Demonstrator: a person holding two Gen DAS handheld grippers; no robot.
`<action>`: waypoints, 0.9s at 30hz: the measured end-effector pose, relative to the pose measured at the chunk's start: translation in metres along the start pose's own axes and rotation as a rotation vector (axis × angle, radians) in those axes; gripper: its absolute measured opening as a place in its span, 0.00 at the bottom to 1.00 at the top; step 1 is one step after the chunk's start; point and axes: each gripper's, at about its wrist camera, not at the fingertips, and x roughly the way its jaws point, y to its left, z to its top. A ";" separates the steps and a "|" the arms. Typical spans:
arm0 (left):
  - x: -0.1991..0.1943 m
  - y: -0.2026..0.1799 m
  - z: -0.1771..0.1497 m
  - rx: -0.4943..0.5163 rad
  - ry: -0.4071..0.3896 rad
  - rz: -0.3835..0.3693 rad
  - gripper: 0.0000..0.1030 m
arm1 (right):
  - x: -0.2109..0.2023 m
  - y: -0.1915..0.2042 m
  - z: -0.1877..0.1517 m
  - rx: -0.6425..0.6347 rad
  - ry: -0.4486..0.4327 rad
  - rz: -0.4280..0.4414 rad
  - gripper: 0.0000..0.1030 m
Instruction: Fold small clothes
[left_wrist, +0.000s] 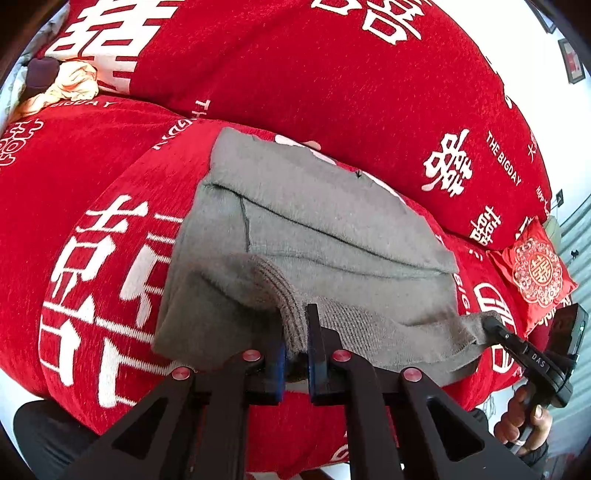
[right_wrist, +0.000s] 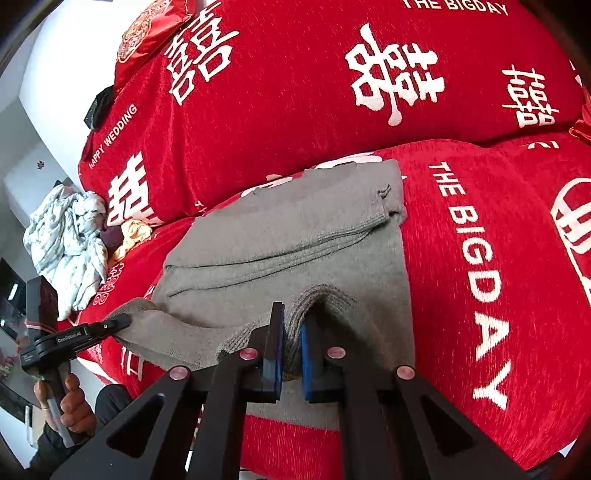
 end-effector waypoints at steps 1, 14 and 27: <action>0.000 0.000 0.003 -0.004 -0.004 -0.003 0.09 | -0.001 0.001 0.001 0.000 -0.003 -0.001 0.08; -0.006 -0.021 0.028 0.071 -0.094 0.028 0.09 | 0.004 0.015 0.029 -0.025 -0.024 -0.022 0.08; -0.017 -0.025 0.061 0.055 -0.169 0.065 0.09 | -0.002 0.020 0.069 -0.001 -0.105 -0.042 0.08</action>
